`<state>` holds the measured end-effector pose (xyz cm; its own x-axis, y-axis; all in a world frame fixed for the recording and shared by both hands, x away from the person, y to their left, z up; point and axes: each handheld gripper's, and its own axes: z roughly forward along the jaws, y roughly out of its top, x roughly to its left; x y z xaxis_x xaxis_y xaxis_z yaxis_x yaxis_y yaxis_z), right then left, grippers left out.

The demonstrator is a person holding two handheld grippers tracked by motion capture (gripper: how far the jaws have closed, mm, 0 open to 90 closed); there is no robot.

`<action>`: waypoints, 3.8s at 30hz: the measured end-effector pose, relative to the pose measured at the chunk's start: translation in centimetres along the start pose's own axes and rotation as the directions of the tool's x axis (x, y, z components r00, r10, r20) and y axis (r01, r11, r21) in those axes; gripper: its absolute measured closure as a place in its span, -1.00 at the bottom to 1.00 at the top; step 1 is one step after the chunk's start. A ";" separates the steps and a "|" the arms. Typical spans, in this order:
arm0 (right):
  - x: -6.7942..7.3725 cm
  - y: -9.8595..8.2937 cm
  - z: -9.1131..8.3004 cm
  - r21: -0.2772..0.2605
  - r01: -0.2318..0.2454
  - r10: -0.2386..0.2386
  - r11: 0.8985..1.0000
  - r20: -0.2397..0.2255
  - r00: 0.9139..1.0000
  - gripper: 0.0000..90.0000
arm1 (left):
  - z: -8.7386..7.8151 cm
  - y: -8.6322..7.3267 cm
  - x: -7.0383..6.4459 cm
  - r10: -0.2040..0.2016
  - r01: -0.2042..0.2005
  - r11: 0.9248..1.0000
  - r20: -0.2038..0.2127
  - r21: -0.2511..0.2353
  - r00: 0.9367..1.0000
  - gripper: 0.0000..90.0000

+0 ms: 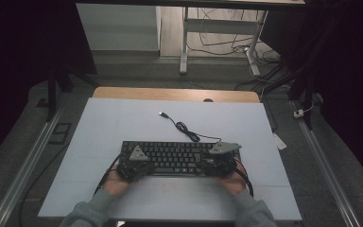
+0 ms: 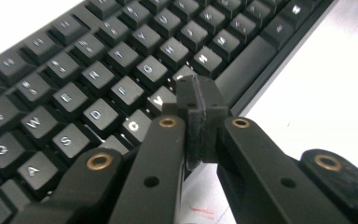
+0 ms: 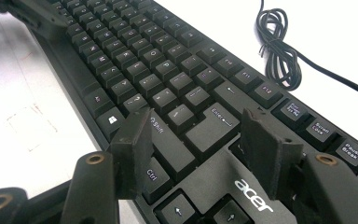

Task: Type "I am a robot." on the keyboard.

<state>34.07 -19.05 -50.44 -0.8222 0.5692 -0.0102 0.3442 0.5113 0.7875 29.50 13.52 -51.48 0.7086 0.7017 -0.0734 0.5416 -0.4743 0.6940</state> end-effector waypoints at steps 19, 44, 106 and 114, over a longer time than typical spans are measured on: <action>0.0 0.0 0.0 0.001 -0.001 0.001 1.000 0.000 1.000 -0.03 | -3.3 -0.7 3.4 -0.185 0.174 0.977 -0.085 -0.124 0.979 0.03; 0.0 0.0 0.0 0.005 0.002 -0.002 1.000 0.002 1.000 -0.04 | -3.4 -1.3 4.6 -0.221 0.208 0.971 -0.118 -0.116 0.968 -0.14; 0.1 -0.1 0.3 0.018 0.002 -0.002 1.000 0.003 1.000 -0.04 | 1.9 1.4 3.7 -0.123 0.120 0.992 -0.101 -0.029 0.987 0.97; 0.0 -0.1 0.3 0.014 0.001 -0.001 1.000 0.002 1.000 -0.04 | 2.1 1.5 3.7 -0.123 0.121 0.992 -0.101 -0.030 0.987 0.96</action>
<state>34.14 -18.91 -50.67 -0.8218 0.5696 -0.0121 0.3496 0.5209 0.7788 33.84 14.31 -52.21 0.5874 0.8047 -0.0859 0.6096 -0.3702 0.7009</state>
